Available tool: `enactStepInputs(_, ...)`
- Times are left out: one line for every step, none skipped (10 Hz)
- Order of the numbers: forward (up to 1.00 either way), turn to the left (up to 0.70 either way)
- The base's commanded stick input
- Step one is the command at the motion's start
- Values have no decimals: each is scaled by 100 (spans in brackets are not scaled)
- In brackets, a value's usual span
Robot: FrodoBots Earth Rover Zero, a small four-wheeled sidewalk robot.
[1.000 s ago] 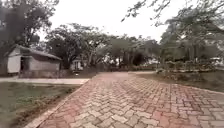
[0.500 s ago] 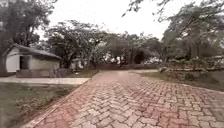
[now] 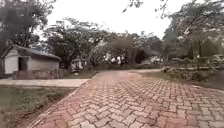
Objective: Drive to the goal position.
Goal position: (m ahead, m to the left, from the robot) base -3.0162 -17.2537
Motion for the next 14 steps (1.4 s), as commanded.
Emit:
enactStepInputs(70,0)
enactStepInputs(70,0)
enactStepInputs(70,0)
enactStepInputs(70,0)
enactStepInputs(70,0)
enactStepInputs(70,0)
enactStepInputs(70,0)
enactStepInputs(70,0)
enactStepInputs(70,0)
enactStepInputs(70,0)
enactStepInputs(70,0)
enactStepInputs(70,0)
enactStepInputs(70,0)
enactStepInputs(70,0)
